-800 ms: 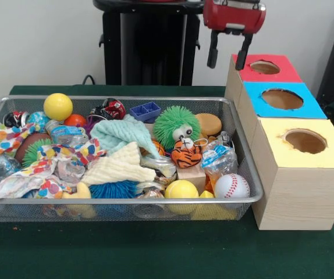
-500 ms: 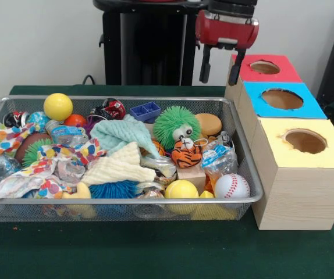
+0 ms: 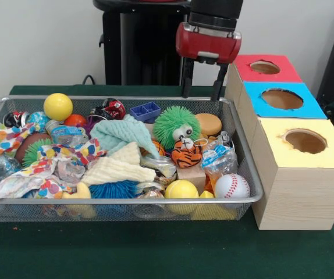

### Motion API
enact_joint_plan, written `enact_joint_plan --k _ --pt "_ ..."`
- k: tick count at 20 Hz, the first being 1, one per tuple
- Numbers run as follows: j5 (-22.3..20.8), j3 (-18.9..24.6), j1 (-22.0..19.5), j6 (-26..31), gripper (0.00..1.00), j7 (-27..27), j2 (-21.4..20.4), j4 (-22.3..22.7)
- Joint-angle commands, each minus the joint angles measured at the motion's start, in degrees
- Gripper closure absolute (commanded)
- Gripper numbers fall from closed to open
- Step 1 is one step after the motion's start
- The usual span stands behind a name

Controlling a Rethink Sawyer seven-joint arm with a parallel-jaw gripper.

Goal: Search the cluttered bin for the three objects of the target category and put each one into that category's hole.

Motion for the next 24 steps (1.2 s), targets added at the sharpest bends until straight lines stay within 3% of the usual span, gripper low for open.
enact_joint_plan --k 1,13,24 --pt "-3.9 2.9 -2.9 -8.4 0.00 5.8 4.1 -6.8" --pt "-3.5 3.6 -3.5 -13.2 0.00 6.0 12.2 -13.4" --pt "-3.3 7.4 -6.0 -10.3 0.00 6.5 14.4 -11.4"
